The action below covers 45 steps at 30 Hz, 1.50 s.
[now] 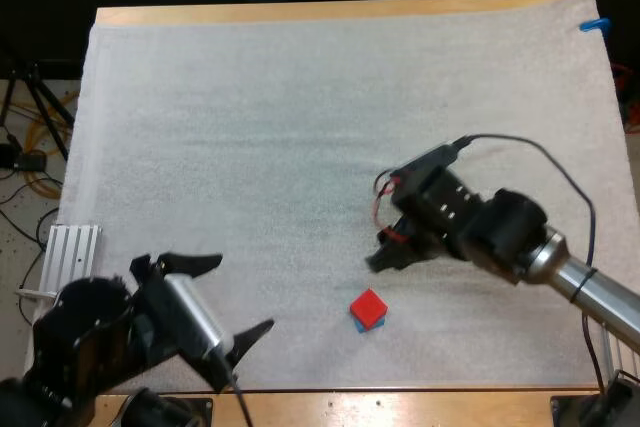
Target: Stack red cube on blue cube
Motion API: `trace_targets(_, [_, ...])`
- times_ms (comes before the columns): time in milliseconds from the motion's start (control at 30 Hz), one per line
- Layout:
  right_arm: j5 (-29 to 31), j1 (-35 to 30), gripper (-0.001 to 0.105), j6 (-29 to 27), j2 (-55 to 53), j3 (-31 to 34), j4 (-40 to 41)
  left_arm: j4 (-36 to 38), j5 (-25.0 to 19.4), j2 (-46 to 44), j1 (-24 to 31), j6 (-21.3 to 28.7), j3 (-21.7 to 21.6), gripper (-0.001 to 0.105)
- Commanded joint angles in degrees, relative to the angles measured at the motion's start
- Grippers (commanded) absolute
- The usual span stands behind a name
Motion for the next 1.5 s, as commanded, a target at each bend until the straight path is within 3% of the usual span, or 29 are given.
trace_targets(0, [0.3,-2.0,0.059,-1.5,-0.3,-0.4,0.0,-2.8,-0.8,1.0,0.6,-0.7,-0.2,0.087])
trace_targets(233, [-2.3,-12.0,0.059,-5.5,-0.5,-0.4,-0.2,-10.1,-0.5,6.3,8.4,-0.6,-0.2,0.087])
trace_targets(467, [-2.9,-21.8,0.059,-8.4,-2.8,-0.4,-1.6,-16.0,3.3,9.1,19.7,-0.7,-0.2,0.087])
trace_targets(1000, [-10.0,-45.1,0.059,-11.3,-14.8,-0.3,-0.3,-16.5,1.4,9.1,22.6,-1.0,-0.2,0.087])
trace_targets(1200, [-9.1,-46.6,0.059,-11.4,-20.2,-0.3,-0.3,-16.8,1.0,7.7,26.8,-2.7,-0.2,0.087])
trace_targets(1467, [-9.2,-46.6,0.059,-11.4,-30.5,0.8,-1.8,-18.9,-4.9,-2.6,27.1,-2.7,-0.2,0.087])
